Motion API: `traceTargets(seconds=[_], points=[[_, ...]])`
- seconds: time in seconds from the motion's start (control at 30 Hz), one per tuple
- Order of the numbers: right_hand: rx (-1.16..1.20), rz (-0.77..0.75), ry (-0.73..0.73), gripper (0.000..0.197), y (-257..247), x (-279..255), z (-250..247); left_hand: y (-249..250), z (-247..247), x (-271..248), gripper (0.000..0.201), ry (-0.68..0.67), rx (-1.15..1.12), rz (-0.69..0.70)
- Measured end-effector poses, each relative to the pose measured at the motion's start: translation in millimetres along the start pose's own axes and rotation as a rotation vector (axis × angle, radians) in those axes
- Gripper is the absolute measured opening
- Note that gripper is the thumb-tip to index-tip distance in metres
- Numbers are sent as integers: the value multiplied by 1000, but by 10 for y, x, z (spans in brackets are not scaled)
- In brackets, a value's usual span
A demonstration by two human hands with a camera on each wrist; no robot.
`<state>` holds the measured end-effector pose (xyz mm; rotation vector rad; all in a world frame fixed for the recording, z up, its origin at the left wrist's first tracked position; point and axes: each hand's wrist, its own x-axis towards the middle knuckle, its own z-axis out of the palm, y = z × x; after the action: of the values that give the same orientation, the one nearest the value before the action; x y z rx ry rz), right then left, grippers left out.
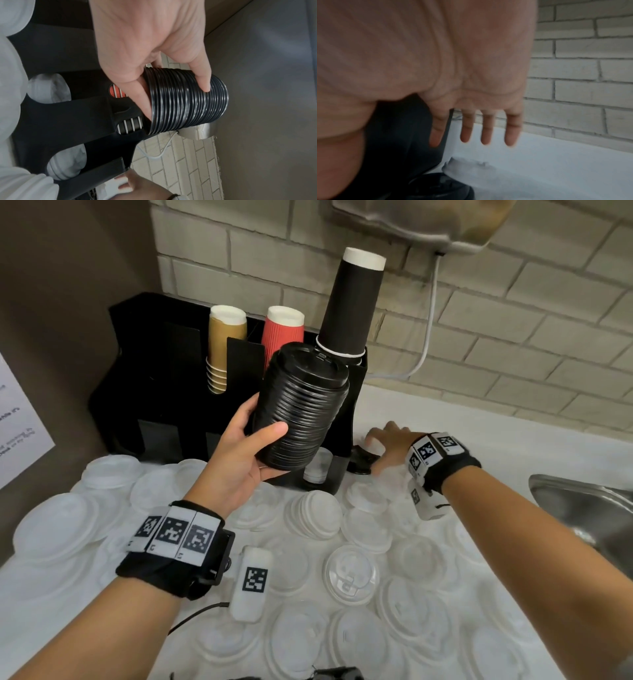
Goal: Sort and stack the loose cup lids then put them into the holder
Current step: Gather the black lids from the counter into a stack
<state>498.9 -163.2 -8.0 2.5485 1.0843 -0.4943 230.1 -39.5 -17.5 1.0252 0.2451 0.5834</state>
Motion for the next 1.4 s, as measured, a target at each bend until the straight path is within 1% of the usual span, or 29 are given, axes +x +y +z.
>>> traceTargets(seconds=[0.07, 0.17, 0.3, 0.4, 0.5, 0.57, 0.6, 0.67, 0.73, 0.8, 0.83, 0.9, 0.97, 1.0, 1.07, 1.13, 1.2, 1.3, 1.4], points=[[-17, -87, 57, 67, -96, 45, -4, 13, 19, 11, 70, -2, 6, 1], [-79, -146, 50, 75, -270, 143, 26, 42, 25, 12, 73, -1, 14, -1], [-150, -104, 20, 68, -334, 207, 78, 83, 10, 20, 79, 21, 14, 0], [-177, -72, 28, 68, -310, 282, 142, 95, -16, 30, 75, 33, 6, 6], [-173, -78, 47, 67, -277, 333, 167, 101, -27, 27, 82, 30, 6, 8], [-144, -81, 79, 67, -247, 322, 112, 98, -39, 22, 79, 28, 4, 13], [-107, -77, 94, 68, -223, 298, 72, 95, -46, 17, 75, 28, 1, 17], [50, -56, 118, 63, -157, 241, -15, 82, -59, 6, 72, 30, -2, 25], [270, -51, 142, 58, -52, 154, -108, 68, -61, -10, 71, 35, 0, 27], [499, -66, 189, 58, 73, 26, -175, 47, -52, -26, 70, 29, -1, 25], [628, -75, 226, 57, 130, -37, -195, 37, -44, -32, 70, 25, -3, 26], [918, -111, 339, 48, 202, -157, -209, 20, -28, -40, 69, 18, -8, 25], [1200, -196, 457, 41, 171, -312, -253, 7, -18, -43, 68, 19, -16, 24], [1318, -277, 492, 39, 121, -408, -297, 4, -17, -43, 67, 19, -22, 23], [1433, -479, 488, 41, -16, -612, -400, -2, -19, -45, 67, 17, -31, 19], [1399, -673, 440, 46, -186, -814, -505, -10, -25, -59, 67, 16, -32, 17], [1267, -792, 429, 52, -366, -996, -590, -18, -35, -80, 68, 25, -32, 15], [1084, -865, 517, 54, -600, -1191, -691, -22, -66, -114, 68, 38, -32, 13], [969, -880, 573, 49, -757, -1302, -796, -6, -122, -155, 66, 32, -5, 18]])
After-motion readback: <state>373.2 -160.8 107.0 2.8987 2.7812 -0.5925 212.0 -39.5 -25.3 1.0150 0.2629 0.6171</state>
